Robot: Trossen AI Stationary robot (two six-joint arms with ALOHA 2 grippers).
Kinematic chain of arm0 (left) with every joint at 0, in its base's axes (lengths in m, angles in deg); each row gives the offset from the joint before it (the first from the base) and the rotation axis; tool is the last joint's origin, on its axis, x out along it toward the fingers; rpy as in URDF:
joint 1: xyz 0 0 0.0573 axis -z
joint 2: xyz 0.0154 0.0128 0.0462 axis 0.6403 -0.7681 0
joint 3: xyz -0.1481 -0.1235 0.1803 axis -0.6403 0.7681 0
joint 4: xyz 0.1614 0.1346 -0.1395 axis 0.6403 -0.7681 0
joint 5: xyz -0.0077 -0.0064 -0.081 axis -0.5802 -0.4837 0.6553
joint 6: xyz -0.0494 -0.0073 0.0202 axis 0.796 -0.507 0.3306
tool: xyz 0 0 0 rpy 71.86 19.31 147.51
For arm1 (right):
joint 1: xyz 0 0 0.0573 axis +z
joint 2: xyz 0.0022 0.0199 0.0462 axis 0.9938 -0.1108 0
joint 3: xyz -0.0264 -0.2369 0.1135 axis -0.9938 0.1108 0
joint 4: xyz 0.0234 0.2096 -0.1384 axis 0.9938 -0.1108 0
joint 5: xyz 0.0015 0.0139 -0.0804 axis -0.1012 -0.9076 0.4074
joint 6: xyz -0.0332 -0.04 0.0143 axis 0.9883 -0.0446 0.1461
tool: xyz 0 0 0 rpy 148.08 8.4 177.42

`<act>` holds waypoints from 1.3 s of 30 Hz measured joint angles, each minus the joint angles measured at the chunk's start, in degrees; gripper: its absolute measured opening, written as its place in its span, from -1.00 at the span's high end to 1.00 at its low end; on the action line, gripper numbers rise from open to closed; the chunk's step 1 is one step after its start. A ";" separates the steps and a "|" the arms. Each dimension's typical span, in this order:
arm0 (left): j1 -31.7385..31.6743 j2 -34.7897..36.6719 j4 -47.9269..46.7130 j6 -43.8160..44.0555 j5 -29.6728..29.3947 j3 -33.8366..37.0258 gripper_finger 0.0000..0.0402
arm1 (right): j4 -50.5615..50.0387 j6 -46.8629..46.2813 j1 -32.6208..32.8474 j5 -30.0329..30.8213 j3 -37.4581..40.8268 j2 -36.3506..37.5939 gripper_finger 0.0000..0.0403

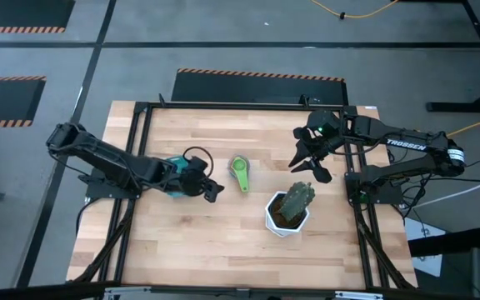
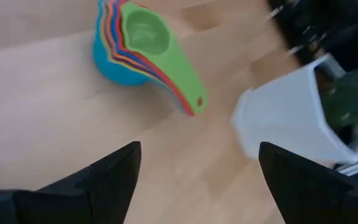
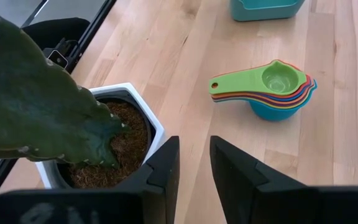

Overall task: Nest measuring cups in basket
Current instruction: Put the nested measuring cups into the blue bin

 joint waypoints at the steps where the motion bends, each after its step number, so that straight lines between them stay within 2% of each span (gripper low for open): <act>1: -0.24 -0.01 4.19 0.66 0.11 2.08 -0.59 | -0.01 -0.01 -0.01 -0.01 0.00 0.00 0.53; 7: -2.31 -0.01 23.95 3.51 0.04 12.74 -0.60 | 0.01 0.19 -0.01 0.01 0.00 -0.02 0.53; 11: -3.84 -0.02 29.17 3.53 -0.76 15.92 -0.61 | 0.01 0.19 -0.01 0.01 0.00 -0.04 0.53; 16: -4.89 -2.05 31.61 3.50 -0.81 16.09 -0.61 | 0.01 0.20 0.01 0.01 0.00 -0.07 0.53; 27: -5.68 -14.62 43.55 6.49 2.72 16.07 -0.59 | 0.03 0.21 0.01 0.01 0.00 -0.09 0.53; 39: -8.95 -24.55 57.83 6.51 5.79 16.07 -0.58 | 0.02 0.21 -0.02 0.01 0.00 -0.12 0.53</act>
